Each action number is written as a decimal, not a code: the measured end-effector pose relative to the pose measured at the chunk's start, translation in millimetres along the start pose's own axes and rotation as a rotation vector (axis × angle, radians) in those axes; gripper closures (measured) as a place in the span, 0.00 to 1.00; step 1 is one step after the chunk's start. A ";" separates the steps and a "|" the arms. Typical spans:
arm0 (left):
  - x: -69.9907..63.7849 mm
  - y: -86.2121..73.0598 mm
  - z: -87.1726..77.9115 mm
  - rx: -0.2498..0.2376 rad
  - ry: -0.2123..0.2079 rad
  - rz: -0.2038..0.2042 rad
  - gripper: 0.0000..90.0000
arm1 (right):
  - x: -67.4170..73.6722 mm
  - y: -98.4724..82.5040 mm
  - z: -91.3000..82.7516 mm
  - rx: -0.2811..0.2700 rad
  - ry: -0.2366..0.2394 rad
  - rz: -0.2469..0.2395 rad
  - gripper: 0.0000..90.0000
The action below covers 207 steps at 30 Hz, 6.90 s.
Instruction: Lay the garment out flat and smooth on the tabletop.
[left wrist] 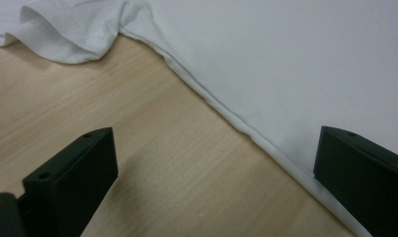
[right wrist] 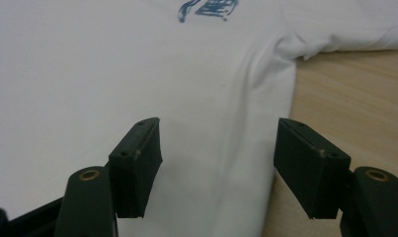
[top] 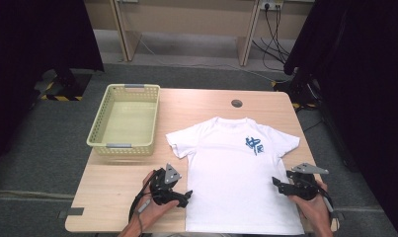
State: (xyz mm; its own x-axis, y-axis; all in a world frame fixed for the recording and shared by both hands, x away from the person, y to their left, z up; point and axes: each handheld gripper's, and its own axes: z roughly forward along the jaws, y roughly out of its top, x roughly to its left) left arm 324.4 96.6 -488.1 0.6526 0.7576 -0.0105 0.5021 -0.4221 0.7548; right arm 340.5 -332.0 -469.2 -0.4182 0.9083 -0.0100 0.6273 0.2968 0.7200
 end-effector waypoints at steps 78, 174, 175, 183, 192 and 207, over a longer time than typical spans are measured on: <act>6.1 -13.9 -8.6 0.026 0.037 -0.034 0.00 | -15.2 75.0 67.4 0.017 0.002 -0.113 0.66; 6.2 -14.5 -9.1 0.024 0.038 -0.036 0.00 | -84.9 90.5 55.2 0.017 -0.047 0.223 0.57; 6.1 -14.5 -9.1 0.025 0.037 -0.037 0.00 | -85.2 91.5 57.4 0.022 -0.037 0.205 0.66; 6.2 -14.5 -9.1 0.025 0.038 -0.035 0.00 | -66.9 91.8 51.4 -0.062 0.029 0.014 0.94; 6.1 -14.5 -9.1 0.025 0.037 -0.037 0.00 | -44.3 87.1 51.5 -0.071 0.073 -0.030 0.82; 6.1 -14.5 -9.1 0.025 0.037 -0.037 0.00 | -74.8 89.4 60.4 0.020 -0.018 0.157 0.60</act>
State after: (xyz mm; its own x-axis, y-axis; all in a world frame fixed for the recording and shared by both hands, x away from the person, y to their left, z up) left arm 315.9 111.9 -493.1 0.6120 0.7907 -0.0133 0.5397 -0.4052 0.7379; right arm 467.6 -355.6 -446.0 -0.3018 0.9492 0.0888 0.6973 0.1563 0.6995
